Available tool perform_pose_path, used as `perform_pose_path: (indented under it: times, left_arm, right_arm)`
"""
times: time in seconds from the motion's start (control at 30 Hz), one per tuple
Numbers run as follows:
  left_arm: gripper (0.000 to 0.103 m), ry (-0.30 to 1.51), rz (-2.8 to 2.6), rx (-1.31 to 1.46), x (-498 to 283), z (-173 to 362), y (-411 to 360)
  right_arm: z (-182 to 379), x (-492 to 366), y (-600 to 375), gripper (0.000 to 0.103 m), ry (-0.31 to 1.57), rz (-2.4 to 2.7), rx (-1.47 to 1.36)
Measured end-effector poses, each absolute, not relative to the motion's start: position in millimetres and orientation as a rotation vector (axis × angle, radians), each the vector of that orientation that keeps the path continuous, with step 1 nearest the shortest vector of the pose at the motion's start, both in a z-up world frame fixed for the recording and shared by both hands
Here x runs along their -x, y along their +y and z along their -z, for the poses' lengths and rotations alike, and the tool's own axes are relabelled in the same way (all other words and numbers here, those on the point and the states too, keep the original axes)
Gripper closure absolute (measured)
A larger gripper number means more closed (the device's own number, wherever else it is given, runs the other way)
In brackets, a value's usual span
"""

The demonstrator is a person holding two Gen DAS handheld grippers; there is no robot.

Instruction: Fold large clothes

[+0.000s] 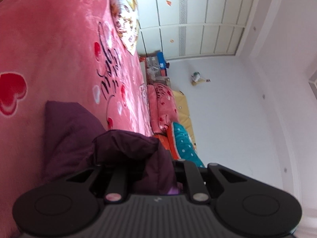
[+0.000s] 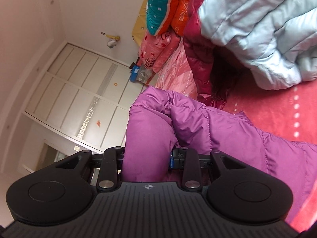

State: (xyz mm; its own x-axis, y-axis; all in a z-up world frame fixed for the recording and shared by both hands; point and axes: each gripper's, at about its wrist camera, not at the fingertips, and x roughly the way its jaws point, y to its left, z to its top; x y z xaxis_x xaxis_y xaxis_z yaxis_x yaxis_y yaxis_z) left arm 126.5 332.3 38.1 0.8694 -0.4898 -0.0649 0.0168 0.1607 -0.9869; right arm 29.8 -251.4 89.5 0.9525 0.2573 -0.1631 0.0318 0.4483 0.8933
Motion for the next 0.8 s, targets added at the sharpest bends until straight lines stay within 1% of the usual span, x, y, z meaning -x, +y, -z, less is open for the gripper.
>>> perform_pose_path:
  times: [0.13,0.27,0.37,0.4,0.47,0.5,0.53,0.57,0.6,0.7,0.73,0.77,0.8]
  left_arm:
    - [0.090,0.440,0.329,1.377,-135,-28,337]
    - [0.086,0.435,0.314,1.350,-138,-28,339]
    - [0.080,0.417,0.322,1.320,-136,-33,339]
    - [0.076,0.412,0.326,1.310,-136,-35,339]
    - [0.070,0.396,0.341,1.287,-139,-37,340]
    - [0.064,0.387,0.352,1.273,-139,-40,340]
    - [0.056,0.378,0.365,1.258,-139,-42,340]
    - [0.052,0.367,0.377,1.243,-139,-43,340]
    - [0.045,0.355,0.388,1.230,-138,-45,340]
    - [0.033,0.316,0.433,1.208,-135,-51,340]
    - [0.030,0.306,0.446,1.202,-134,-53,340]
    - [0.028,0.298,0.459,1.193,-133,-54,339]
    - [0.027,0.292,0.467,1.181,-132,-56,339]
  right_arm:
    - [-80,-60,-237,0.064,0.326,-0.110,-1.045]
    - [-65,-85,-228,0.064,0.350,-0.084,-1.015]
    - [-53,-96,-225,0.063,0.363,-0.069,-1.012]
    - [-50,-99,-225,0.062,0.365,-0.064,-1.006]
    - [-44,-104,-225,0.056,0.370,-0.058,-1.006]
    - [-43,-112,-223,0.054,0.369,-0.055,-1.012]
    - [-42,-112,-223,0.050,0.366,-0.053,-1.016]
    - [-40,-112,-221,0.046,0.362,-0.050,-1.015]
    - [-43,-113,-219,0.045,0.356,-0.047,-1.013]
    - [-43,-111,-217,0.033,0.342,-0.047,-1.011]
    - [-44,-110,-217,0.024,0.336,-0.046,-1.018]
    - [-44,-110,-216,0.012,0.325,-0.045,-1.029]
    - [-46,-108,-216,0.007,0.310,-0.047,-1.041]
